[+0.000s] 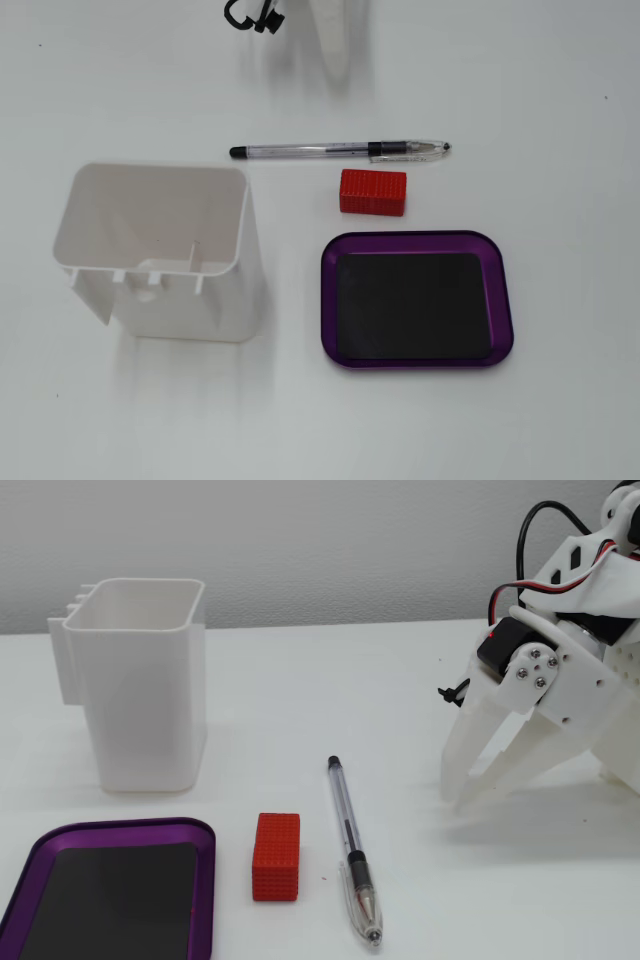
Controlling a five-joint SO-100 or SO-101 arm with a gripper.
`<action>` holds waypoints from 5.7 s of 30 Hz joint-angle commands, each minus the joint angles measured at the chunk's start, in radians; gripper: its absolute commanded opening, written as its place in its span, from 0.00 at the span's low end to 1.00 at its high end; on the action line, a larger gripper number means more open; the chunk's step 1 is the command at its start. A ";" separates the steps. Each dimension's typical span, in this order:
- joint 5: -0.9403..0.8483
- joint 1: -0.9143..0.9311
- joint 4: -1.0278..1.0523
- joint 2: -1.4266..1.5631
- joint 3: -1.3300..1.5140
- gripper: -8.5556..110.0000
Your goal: Pick up the pen and put it in the pen holder.
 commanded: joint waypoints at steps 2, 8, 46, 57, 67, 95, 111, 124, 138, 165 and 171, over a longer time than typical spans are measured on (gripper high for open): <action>0.003 0.006 -0.011 0.104 0.002 0.07; 0.002 0.006 -0.011 0.104 0.003 0.07; -0.084 -0.156 0.049 -1.255 -1.009 0.22; -0.084 -0.117 -0.012 -1.488 -1.085 0.27; -0.091 -0.021 -0.101 -1.491 -1.035 0.27; -0.092 -0.028 -0.268 -1.496 -0.884 0.22; -0.092 -0.021 -0.284 -1.683 -0.928 0.21; -0.094 -0.029 -0.275 -1.681 -0.960 0.07; -0.089 -0.035 -0.037 -1.319 -1.045 0.07; 0.345 0.025 0.213 -1.853 -2.424 0.07; 0.434 0.130 0.225 -1.979 -2.530 0.07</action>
